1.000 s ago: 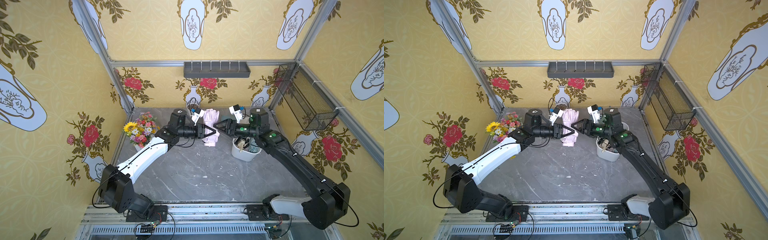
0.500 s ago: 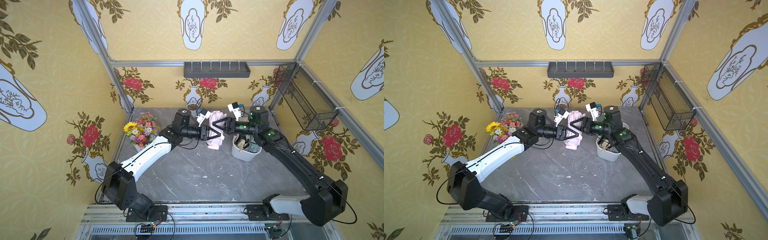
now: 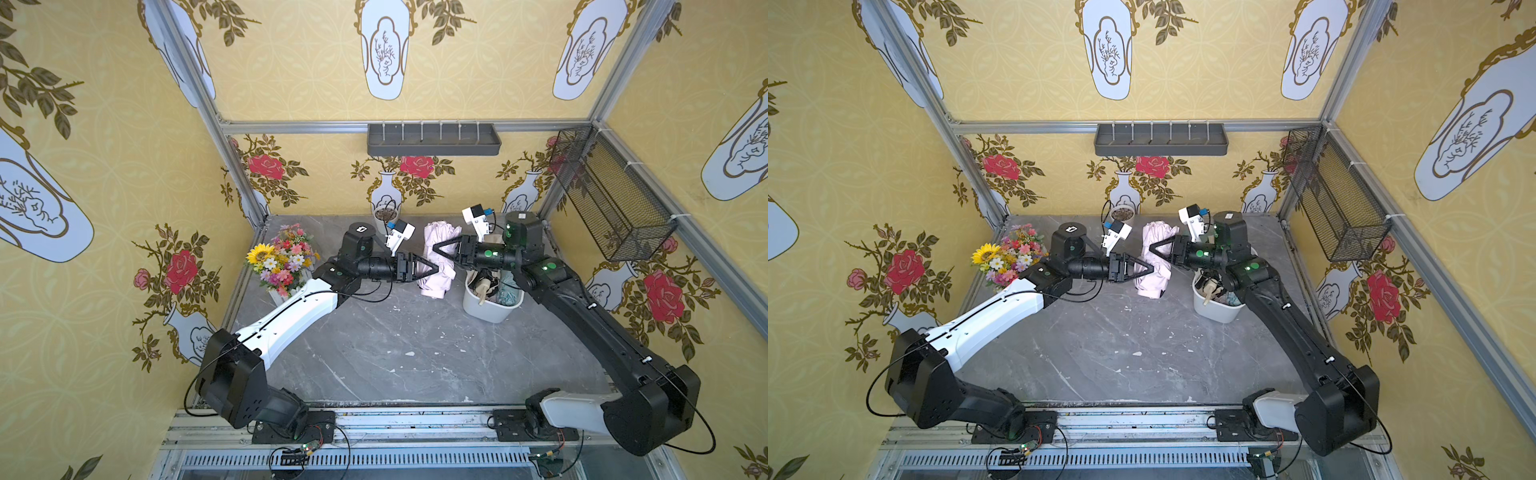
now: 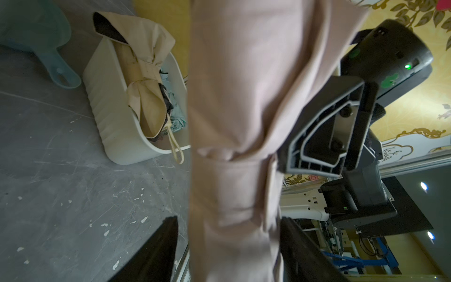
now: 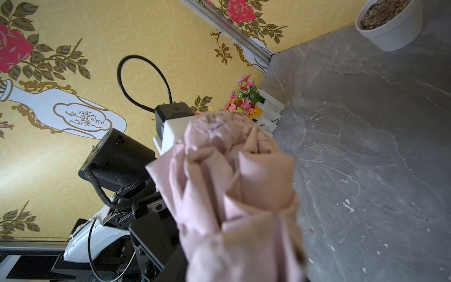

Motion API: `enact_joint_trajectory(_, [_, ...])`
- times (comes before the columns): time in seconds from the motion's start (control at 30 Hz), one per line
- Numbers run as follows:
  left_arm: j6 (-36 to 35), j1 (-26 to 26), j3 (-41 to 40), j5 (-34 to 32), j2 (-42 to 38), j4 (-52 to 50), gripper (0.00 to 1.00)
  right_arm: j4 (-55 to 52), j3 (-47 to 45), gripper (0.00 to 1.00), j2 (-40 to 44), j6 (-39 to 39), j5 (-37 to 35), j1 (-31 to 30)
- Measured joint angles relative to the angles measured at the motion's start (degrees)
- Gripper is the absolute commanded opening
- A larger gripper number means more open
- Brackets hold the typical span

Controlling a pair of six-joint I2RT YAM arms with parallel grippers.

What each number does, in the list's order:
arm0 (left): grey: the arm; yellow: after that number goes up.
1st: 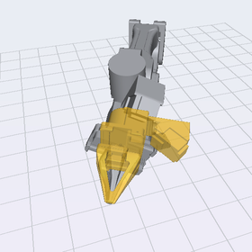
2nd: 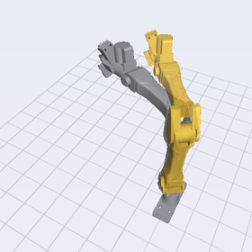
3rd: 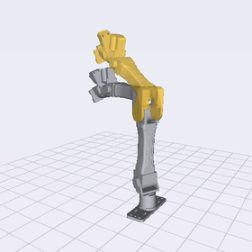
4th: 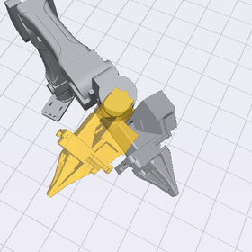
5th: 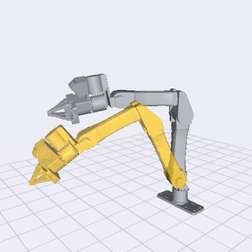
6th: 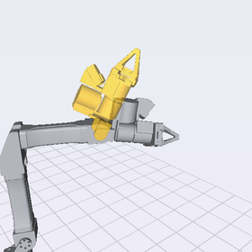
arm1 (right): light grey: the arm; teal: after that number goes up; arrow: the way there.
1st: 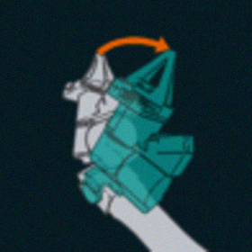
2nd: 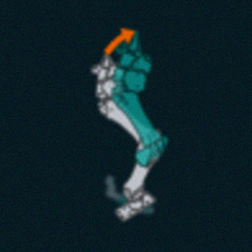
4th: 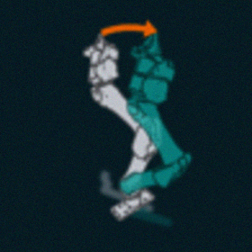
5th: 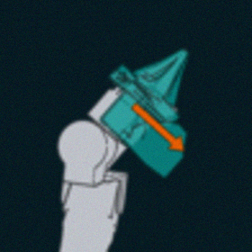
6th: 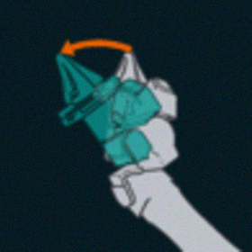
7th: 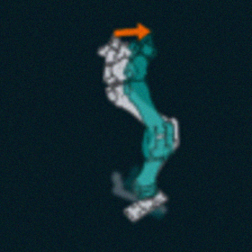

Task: Put the umbrella into the storage box
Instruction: Place the umbrella in the storage box.

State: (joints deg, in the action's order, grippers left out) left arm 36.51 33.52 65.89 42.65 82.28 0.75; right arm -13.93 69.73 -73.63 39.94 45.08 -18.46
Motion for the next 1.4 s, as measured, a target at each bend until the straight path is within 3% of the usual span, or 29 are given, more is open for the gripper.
enact_joint_trajectory(0.27, [0.37,-4.26,-6.84,-9.44,-12.39,-5.62,0.78,-19.5,4.31,0.21,0.92,-9.7,-3.91,10.1])
enact_joint_trajectory(0.57, [-4.63,-4.72,-8.33,-15.93,-16.06,-15.45,0.78,-35.39,7.87,0.19,0.35,-16.17,-7.87,22.53])
enact_joint_trajectory(1.07, [-6.29,-4.74,-12.66,-18.47,-16.7,-17.64,0.78,-43.12,14.21,0.19,-8.72,-21.22,-18.64,25.49])
enact_joint_trajectory(1.4, [-6.49,-4.74,-12.11,-17.38,-12.79,-17.49,0.78,-42.58,15.47,0.19,-16.72,-23.71,-22.77,26.58])
